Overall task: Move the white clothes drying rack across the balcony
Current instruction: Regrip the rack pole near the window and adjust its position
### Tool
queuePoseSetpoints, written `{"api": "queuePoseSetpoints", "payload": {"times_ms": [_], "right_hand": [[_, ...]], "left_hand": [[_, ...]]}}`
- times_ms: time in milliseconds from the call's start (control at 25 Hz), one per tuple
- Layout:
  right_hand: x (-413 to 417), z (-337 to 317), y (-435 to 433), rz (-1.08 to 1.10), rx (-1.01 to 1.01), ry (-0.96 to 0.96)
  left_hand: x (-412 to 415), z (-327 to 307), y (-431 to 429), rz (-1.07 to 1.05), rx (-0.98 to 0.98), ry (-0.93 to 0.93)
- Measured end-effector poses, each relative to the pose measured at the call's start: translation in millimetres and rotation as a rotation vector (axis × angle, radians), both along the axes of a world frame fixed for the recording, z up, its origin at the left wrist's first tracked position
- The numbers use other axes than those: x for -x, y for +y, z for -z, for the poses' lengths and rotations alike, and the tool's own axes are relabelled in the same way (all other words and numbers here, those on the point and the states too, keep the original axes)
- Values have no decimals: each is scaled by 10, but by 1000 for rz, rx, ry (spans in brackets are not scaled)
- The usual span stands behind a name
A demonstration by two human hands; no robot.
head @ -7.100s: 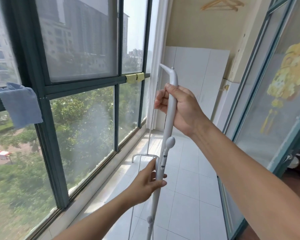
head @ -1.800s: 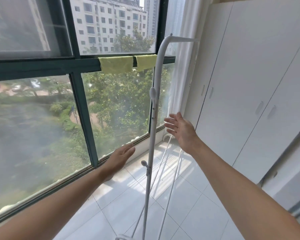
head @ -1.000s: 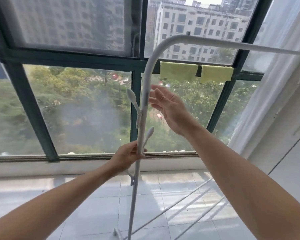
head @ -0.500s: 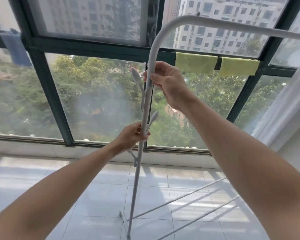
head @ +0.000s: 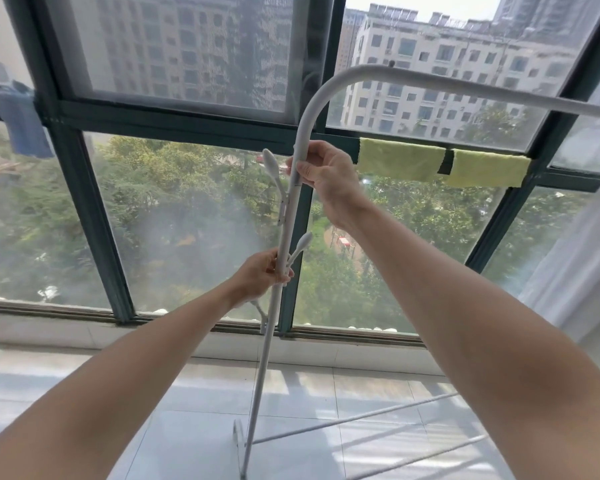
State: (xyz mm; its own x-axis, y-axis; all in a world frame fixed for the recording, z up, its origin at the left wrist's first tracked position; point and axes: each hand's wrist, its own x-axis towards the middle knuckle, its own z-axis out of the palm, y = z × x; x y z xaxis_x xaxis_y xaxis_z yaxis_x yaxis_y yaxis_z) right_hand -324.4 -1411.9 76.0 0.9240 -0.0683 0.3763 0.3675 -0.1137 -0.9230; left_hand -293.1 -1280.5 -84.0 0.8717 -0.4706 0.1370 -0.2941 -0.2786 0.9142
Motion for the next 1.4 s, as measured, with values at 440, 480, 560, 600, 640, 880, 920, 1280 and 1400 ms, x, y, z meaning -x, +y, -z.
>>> {"api": "queuePoseSetpoints", "payload": {"times_ms": [440, 480, 560, 600, 640, 880, 920, 1280, 1400], "right_hand": [[-1315, -21, 225, 137, 22, 49], [-1419, -23, 222, 149, 24, 49], [-1617, -43, 214, 173, 32, 47], [-1696, -44, 212, 185, 43, 45], [-1780, -38, 208, 194, 51, 43], [-2304, -28, 152, 208, 79, 35], [-2390, -36, 137, 205, 84, 37], [-3076, -59, -49, 186, 86, 32], [-3215, 25, -64, 170, 92, 41]], "left_hand": [[-1400, 10, 112, 35, -17, 29], [-1510, 9, 105, 38, -27, 25], [-1725, -2, 95, 44, -42, 13], [-1811, -9, 96, 48, -51, 15], [-1893, -9, 95, 51, -55, 19], [-2324, -77, 38, 57, -36, 40], [-2397, -88, 24, 50, -35, 42], [-2990, -136, -140, -3, -71, -2], [-3084, -58, -152, -20, -63, 14]]}}
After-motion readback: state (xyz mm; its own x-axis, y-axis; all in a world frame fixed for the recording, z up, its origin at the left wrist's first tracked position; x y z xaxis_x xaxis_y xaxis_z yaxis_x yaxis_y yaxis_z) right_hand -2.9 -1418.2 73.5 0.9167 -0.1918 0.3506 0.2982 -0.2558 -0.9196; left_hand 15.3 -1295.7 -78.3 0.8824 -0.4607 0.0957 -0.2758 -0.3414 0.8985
